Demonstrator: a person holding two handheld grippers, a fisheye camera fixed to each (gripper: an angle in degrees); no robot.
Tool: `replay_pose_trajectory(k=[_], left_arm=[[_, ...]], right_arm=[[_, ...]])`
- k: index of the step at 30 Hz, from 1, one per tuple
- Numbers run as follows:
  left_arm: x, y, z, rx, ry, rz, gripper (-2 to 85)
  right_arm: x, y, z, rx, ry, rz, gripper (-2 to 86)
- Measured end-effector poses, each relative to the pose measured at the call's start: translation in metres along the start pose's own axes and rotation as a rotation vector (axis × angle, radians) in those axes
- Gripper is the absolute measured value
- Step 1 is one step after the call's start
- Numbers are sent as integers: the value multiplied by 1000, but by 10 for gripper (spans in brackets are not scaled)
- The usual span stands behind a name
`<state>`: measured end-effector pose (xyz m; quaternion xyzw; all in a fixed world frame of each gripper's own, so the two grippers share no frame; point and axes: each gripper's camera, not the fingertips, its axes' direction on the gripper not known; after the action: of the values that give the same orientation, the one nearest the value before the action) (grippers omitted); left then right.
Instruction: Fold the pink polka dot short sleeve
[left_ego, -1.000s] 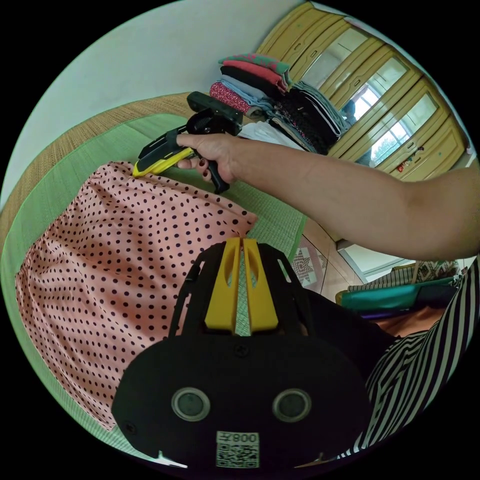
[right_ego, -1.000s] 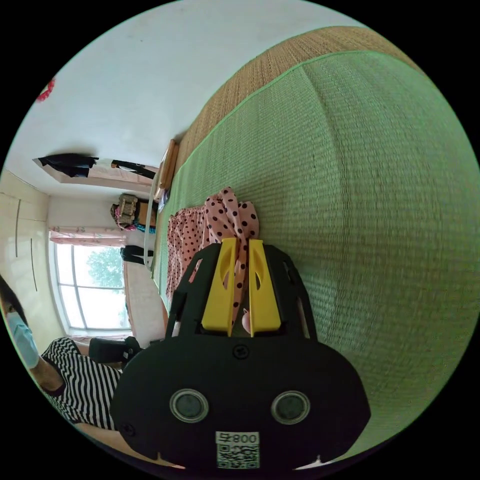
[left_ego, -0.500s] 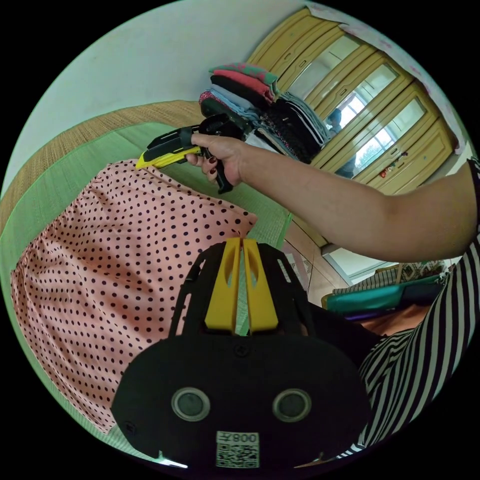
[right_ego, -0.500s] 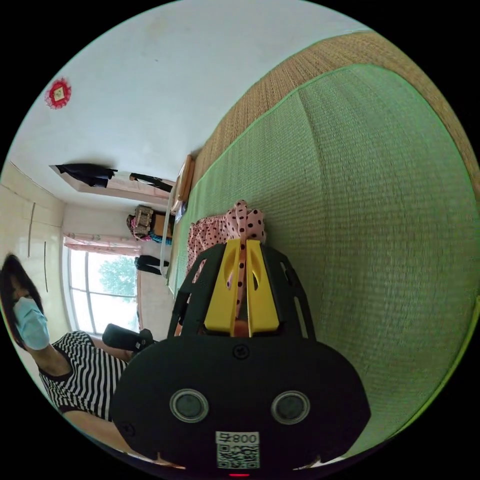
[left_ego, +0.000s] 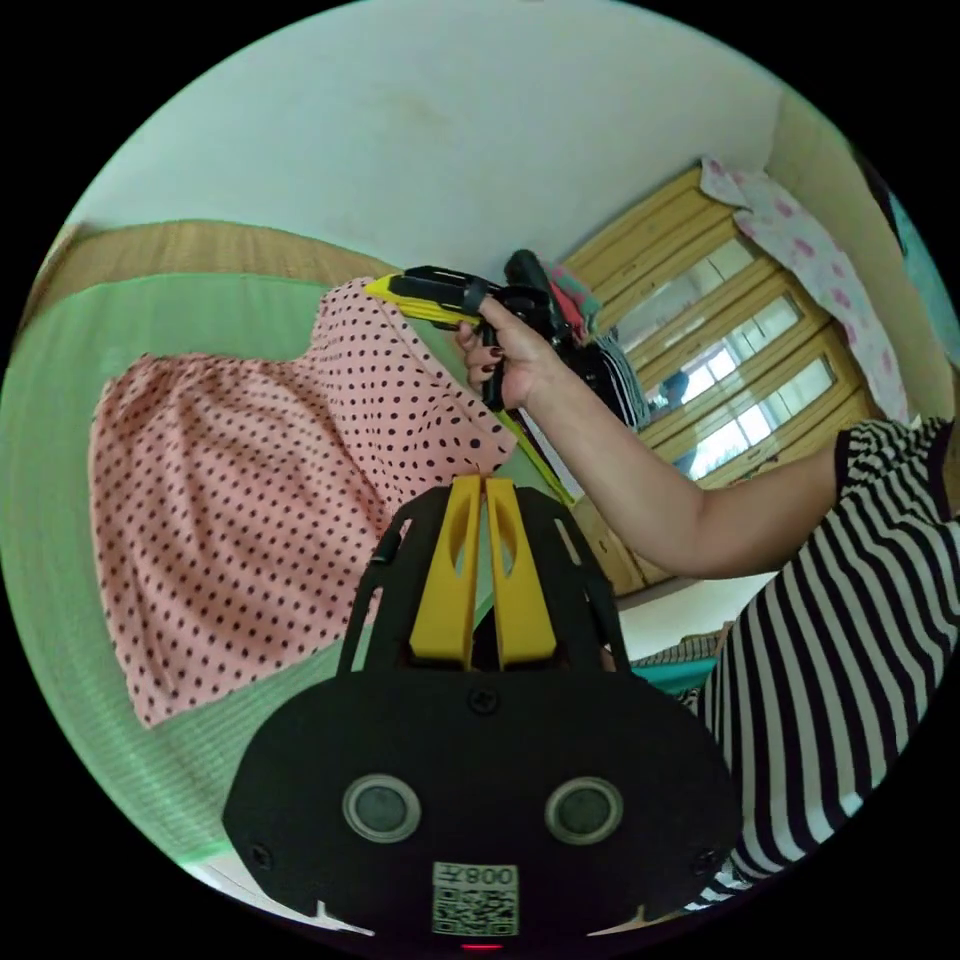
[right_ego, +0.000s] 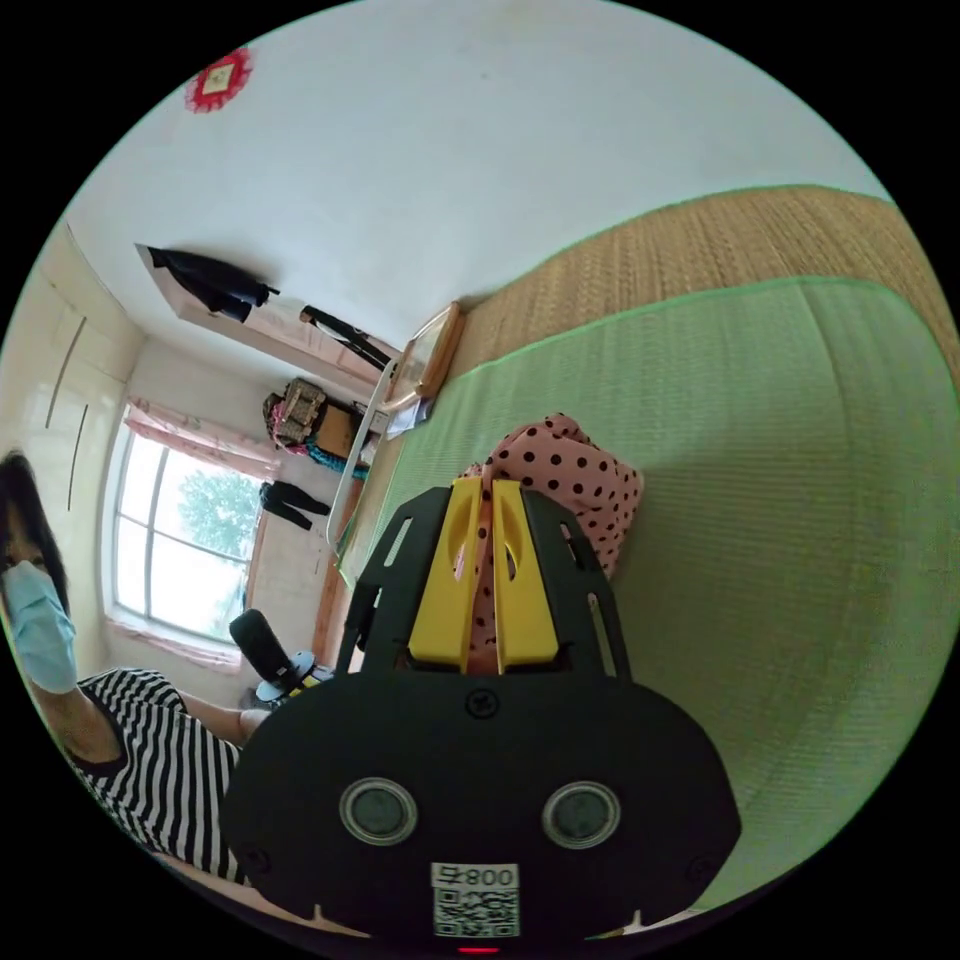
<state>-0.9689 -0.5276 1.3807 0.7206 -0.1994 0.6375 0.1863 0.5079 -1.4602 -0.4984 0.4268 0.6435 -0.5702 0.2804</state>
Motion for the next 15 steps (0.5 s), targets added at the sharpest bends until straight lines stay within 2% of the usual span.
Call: replay_pose_trajectory(k=[7,15], left_arm=[[-105,82,-97,132,-59,-303,5],[-196,152,-145,219,-23,-527,5]], right_arm=[[-74,-30,109,-82,31,-59,18],[-128,-51,234,-202,110,-70,20]])
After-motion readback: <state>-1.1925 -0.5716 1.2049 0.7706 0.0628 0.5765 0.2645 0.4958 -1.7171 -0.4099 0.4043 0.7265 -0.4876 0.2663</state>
